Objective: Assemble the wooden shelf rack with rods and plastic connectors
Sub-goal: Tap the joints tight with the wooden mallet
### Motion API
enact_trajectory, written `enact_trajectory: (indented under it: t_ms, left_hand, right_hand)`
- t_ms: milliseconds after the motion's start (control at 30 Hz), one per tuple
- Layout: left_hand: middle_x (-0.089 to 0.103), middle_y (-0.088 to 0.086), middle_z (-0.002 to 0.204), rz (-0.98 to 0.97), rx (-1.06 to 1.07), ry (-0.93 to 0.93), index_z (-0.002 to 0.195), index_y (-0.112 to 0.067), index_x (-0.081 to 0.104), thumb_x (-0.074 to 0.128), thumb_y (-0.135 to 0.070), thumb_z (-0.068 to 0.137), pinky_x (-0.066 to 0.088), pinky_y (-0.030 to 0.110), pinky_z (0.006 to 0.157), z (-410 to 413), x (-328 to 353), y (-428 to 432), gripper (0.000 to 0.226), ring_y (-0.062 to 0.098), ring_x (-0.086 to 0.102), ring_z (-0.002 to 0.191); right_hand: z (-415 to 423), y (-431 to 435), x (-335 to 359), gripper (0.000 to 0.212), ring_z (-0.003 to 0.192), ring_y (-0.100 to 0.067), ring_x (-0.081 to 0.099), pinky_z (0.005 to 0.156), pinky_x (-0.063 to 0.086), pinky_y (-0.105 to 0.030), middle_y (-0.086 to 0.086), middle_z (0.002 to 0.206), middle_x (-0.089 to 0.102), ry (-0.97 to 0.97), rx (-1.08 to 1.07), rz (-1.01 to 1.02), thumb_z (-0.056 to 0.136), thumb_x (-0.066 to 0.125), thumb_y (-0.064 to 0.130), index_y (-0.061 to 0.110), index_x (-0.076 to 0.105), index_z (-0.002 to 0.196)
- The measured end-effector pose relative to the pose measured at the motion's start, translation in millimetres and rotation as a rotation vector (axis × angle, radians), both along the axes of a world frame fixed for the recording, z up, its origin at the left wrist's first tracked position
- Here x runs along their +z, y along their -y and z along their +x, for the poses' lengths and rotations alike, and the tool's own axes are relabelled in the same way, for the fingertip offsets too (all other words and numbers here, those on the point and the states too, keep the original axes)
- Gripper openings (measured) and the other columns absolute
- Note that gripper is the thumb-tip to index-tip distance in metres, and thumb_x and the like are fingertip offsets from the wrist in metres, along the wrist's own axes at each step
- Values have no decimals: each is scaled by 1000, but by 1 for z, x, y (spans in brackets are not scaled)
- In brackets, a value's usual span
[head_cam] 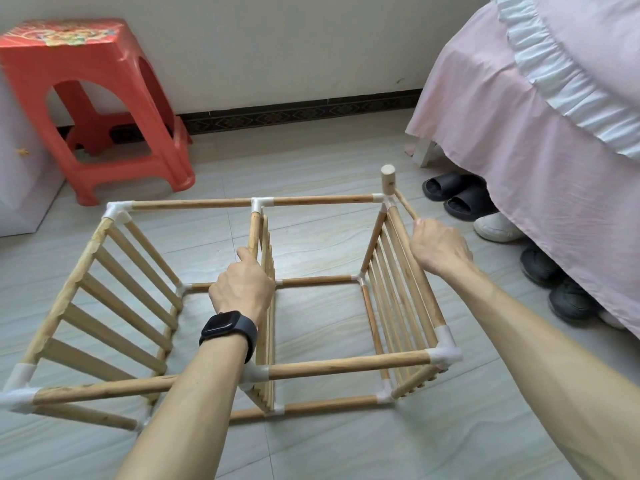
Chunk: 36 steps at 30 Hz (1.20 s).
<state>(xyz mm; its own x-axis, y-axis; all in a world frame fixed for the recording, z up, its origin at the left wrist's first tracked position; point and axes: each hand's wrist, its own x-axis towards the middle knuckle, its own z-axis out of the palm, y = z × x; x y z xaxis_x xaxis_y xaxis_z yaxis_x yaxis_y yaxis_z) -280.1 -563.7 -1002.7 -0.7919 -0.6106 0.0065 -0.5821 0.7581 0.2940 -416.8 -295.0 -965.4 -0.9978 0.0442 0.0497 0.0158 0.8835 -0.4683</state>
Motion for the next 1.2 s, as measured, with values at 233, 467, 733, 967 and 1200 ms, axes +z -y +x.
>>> enact_trajectory:
  t_ms: [233, 467, 733, 967, 1200]
  left_hand:
    - [43, 3, 68, -14, 14, 15, 102, -13, 37, 45, -11, 92, 36, 39, 64, -1, 1, 0, 13, 32, 51, 73]
    - [47, 4, 70, -11, 23, 25, 105, -13, 39, 48, -17, 91, 36, 38, 64, -6, 0, 4, 16, 33, 53, 75]
    - [58, 15, 118, -301, -159, -74, 131, -10, 48, 47, -19, 95, 45, 43, 70, -15, 14, 12, 37, 32, 56, 97]
    - [70, -5, 95, -137, -758, -102, 110, -27, 64, 25, -58, 98, 45, 39, 82, 28, 31, -85, 51, 19, 60, 88]
    - [55, 2, 109, -256, -761, 42, 118, -20, 41, 51, -23, 89, 32, 34, 74, 69, 7, -163, 30, 23, 43, 85]
  right_hand:
    - [0, 4, -3, 44, 73, -27, 51, 67, 35, -38, -6, 81, 54, -33, 25, 40, 109, 19, 39, 13, 53, 95]
    - [3, 6, -1, 54, 87, -34, 53, 75, 34, -38, -20, 102, 66, 40, -29, 75, 109, 19, 37, 5, 63, 105]
    - [88, -40, -5, 44, 72, -1, 52, 60, 35, -26, 13, 76, 61, 9, 52, -231, 108, 32, 41, 26, 61, 79]
    - [203, -97, -29, 39, 57, -2, 55, 56, 38, -32, 16, 54, 56, 49, -11, -361, 107, 37, 42, 29, 59, 78]
    - [247, -119, -21, 40, 60, -6, 58, 54, 42, -18, 16, 58, 59, -32, 50, -285, 106, 33, 45, 27, 57, 80]
